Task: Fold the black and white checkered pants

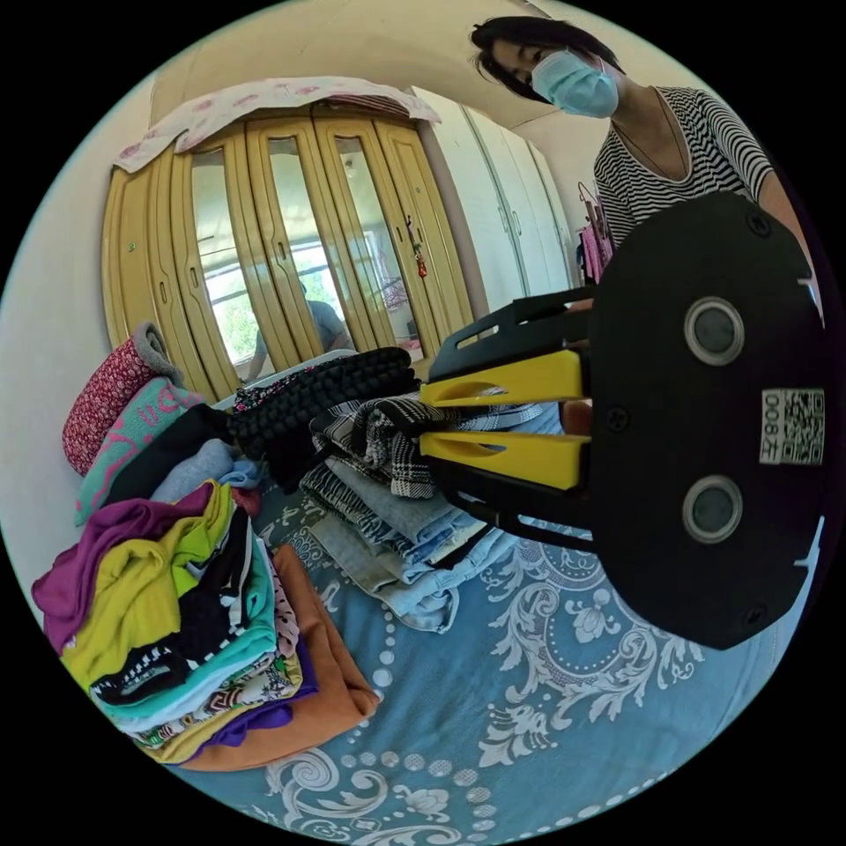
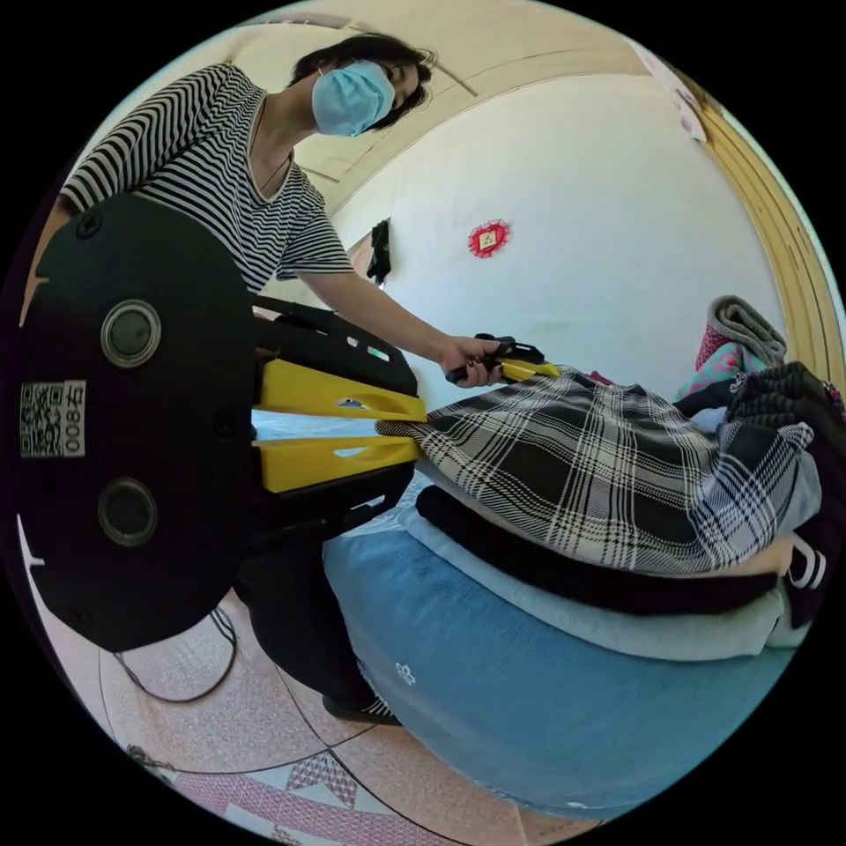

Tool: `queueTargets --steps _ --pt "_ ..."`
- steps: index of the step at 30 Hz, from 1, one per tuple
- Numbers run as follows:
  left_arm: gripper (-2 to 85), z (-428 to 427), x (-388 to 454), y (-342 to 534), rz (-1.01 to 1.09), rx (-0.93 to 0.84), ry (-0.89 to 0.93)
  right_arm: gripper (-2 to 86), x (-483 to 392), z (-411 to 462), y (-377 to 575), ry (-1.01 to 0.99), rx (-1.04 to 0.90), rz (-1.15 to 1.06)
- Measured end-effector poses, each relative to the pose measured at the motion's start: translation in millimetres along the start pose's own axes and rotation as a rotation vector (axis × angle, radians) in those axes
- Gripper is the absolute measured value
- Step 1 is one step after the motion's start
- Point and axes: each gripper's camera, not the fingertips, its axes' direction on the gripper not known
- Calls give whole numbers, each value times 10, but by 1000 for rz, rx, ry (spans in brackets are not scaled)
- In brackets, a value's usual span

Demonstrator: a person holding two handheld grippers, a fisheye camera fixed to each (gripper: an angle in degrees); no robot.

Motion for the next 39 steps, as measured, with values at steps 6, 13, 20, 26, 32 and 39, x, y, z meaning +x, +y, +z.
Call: queueTargets --steps 6,13,20,26,32,39 --pt "67 293 -105 -126 -25 41 24 21 -1 -172 236 -7 -2 67" --pt "48 321 218 31 48 229 -196 4 -577 -375 394 104 46 -61" --pt "10 1218 893 -111 325 92 -432 1 -1848 234 -362 598 64 -542" --pt "3 2068 868 -149 400 -69 -835 0 -2272 1217 -924 917 100 -715" --pt "2 2350 813 -102 407 -7 -853 1 -2151 1947 -1131 1168 -8 -721" --pt "1 2522 754 -93 356 25 -824 1 -2260 2034 -1288 1087 -72 -637"
